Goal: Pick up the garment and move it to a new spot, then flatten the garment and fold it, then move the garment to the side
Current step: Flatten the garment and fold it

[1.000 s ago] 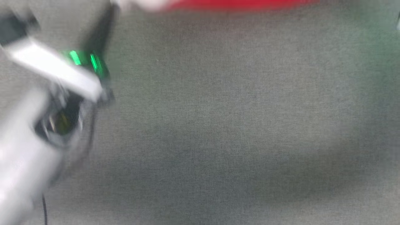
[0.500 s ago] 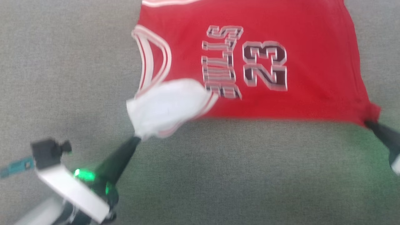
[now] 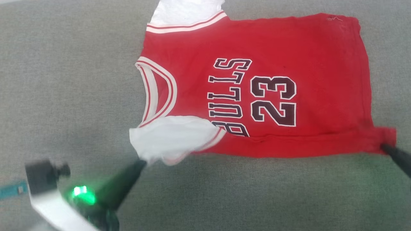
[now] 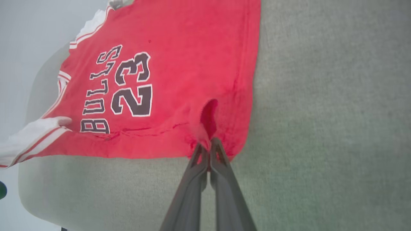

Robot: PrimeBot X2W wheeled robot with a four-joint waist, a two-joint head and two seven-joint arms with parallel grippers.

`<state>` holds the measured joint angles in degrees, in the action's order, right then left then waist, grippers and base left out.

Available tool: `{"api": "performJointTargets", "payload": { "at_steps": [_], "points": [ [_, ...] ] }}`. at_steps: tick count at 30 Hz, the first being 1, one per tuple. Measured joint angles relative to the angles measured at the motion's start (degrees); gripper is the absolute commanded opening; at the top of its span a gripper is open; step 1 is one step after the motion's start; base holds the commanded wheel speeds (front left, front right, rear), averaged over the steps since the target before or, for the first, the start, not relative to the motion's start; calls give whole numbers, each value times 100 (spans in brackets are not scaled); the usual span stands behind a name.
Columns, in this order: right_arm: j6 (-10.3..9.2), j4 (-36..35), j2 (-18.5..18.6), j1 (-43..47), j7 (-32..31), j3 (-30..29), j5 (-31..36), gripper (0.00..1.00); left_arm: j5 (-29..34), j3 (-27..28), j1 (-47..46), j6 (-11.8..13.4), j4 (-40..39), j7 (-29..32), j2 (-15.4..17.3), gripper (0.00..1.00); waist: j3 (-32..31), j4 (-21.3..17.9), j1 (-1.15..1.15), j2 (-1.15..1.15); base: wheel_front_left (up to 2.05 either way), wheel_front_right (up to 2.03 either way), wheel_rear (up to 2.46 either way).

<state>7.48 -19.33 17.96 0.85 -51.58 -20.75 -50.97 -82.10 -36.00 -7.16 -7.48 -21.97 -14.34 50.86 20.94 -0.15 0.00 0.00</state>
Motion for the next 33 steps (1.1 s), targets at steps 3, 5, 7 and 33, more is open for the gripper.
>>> {"api": "performJointTargets", "payload": {
  "at_steps": [3, 5, 7, 33],
  "points": [
    [0, 238, -29, -497, -49, 97, 144, 0, -71, -10, -642, 0, 271, 211, -68, 0, 49, -24, 0, 0, 0, 0, 0],
    [1, 457, -40, -870, -65, 229, 226, 0, -157, 4, -1087, 0, 569, 382, -136, 0, 107, -44, 0, 0, 0, 0, 0],
    [0, 700, -41, -1239, -54, 348, 308, 0, -263, 23, -1534, 0, 925, 516, -268, 0, 181, -72, 0, 0, 0, 0, 0],
    [0, 2637, 74, -2849, 1408, 1014, 679, 0, -175, -449, -3334, -1, 3300, 479, -806, 0, 961, -269, 0, 0, 0, 0, 0]
  ]
}}
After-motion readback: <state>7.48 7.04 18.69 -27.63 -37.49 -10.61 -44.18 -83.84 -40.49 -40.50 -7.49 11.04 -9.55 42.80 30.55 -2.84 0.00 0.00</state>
